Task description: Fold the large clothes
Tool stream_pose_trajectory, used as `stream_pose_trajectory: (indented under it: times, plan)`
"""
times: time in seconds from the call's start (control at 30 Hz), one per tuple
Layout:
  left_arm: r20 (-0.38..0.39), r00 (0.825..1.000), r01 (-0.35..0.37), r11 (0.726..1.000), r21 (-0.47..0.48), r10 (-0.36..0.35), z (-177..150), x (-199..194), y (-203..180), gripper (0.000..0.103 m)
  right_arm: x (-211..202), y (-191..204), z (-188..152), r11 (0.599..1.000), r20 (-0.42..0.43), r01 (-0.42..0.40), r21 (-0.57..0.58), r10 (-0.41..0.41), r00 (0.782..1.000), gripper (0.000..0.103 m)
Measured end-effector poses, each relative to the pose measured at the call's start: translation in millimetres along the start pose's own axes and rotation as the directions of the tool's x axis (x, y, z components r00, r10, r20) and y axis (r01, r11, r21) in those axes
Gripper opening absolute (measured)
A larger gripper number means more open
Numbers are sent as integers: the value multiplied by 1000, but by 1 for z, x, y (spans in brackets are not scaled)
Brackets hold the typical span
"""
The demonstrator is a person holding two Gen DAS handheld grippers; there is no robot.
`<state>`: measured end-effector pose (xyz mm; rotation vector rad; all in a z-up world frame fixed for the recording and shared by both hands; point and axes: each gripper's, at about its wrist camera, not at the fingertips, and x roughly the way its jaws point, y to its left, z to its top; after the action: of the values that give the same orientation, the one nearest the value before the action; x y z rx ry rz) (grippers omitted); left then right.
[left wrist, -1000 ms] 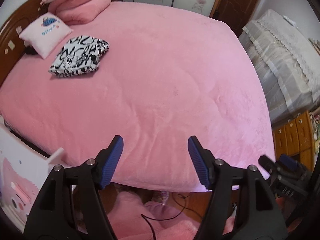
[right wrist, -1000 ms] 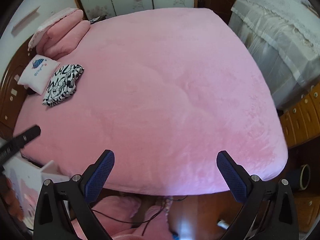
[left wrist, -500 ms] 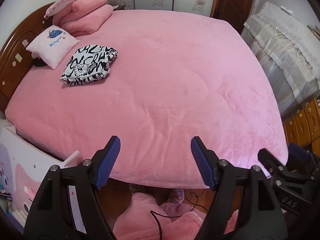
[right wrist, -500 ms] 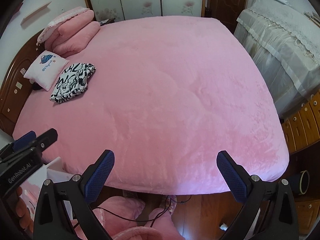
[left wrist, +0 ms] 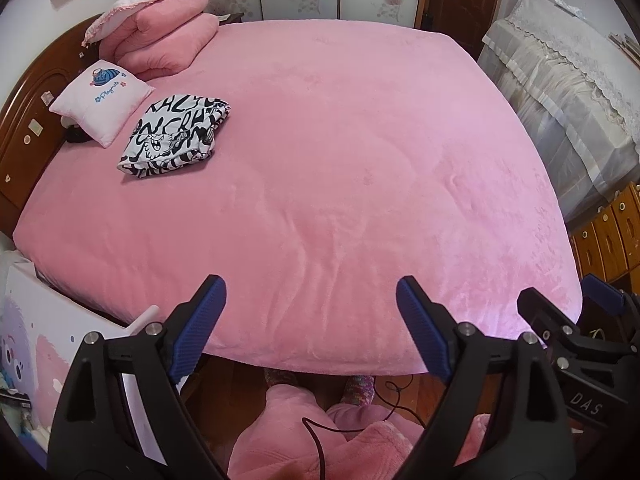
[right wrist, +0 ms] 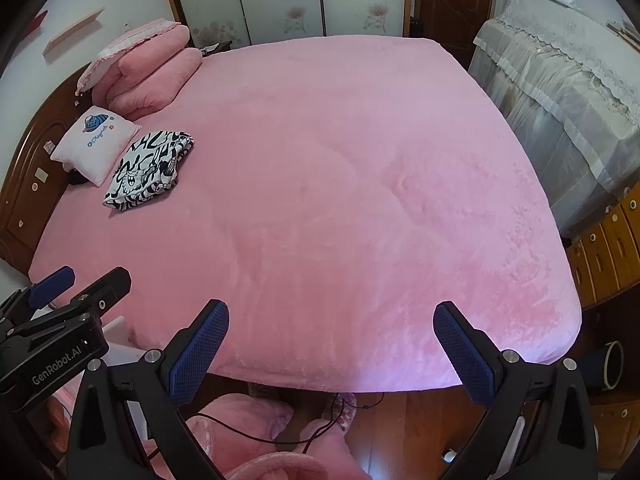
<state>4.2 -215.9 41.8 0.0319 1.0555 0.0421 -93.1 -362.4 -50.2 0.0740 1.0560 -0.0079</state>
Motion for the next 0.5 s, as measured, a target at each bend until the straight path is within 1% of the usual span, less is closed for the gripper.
stream_pose_trajectory:
  times: [0.1, 0.13, 0.17, 0.2, 0.3, 0.5]
  plan:
    - [5, 1000, 8, 1000, -1, -8, 3, 1, -1, 89, 0, -1, 2, 1000, 12, 3, -2, -2, 1000, 103]
    - [7, 1000, 9, 1000, 0, -9, 3, 2, 0, 92, 0, -1, 2, 1000, 14, 4, -2, -4, 1000, 103]
    - [8, 1000, 12, 1000, 1, -12, 4, 2, -2, 99, 0, -1, 3, 1000, 16, 5, -4, -5, 1000, 103]
    - [10, 1000, 15, 1000, 0, -15, 4, 3, -4, 103, 1, 1, 3, 1000, 17, 5, -4, -5, 1000, 103]
    - [17, 1000, 18, 1000, -1, -18, 5, 4, -6, 103, 2, -1, 4, 1000, 18, 4, -7, -4, 1000, 103]
    - [4, 999, 31, 1000, -1, -31, 8, 9, -6, 103, 4, -2, 4, 1000, 13, 2, 5, -2, 1000, 103]
